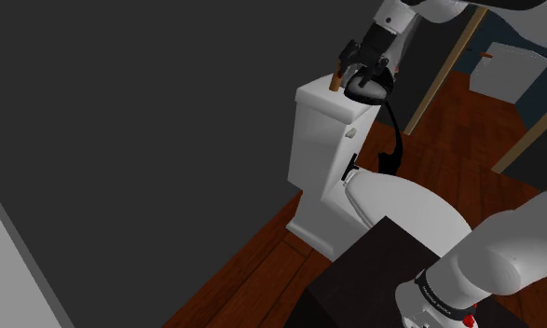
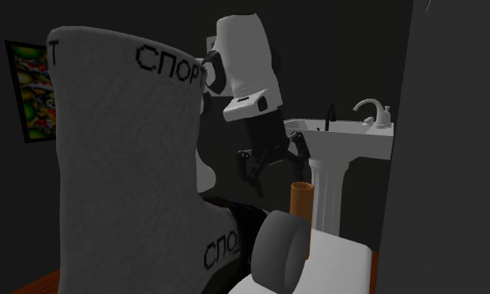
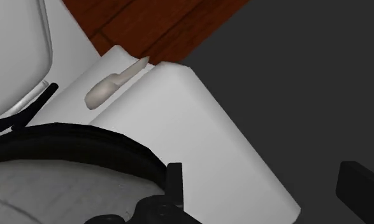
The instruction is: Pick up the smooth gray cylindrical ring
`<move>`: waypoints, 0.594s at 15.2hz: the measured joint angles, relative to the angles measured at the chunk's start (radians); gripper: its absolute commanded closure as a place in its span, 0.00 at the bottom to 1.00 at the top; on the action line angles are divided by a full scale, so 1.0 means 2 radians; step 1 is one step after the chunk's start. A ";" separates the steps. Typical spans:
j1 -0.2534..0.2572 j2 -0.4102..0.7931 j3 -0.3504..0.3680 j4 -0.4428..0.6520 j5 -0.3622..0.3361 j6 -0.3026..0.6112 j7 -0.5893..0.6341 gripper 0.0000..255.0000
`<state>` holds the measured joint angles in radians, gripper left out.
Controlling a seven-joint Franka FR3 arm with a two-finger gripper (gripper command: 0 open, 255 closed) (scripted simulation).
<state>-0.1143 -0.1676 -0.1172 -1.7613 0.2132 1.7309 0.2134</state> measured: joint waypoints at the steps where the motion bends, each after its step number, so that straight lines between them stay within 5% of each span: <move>1: -0.004 0.016 -0.007 0.022 0.008 -0.004 0.003 0.00; 9: -0.042 0.147 -0.045 0.197 0.088 -0.037 0.046 0.00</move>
<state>-0.1984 0.1263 -0.2080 -1.3671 0.3885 1.6572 0.3057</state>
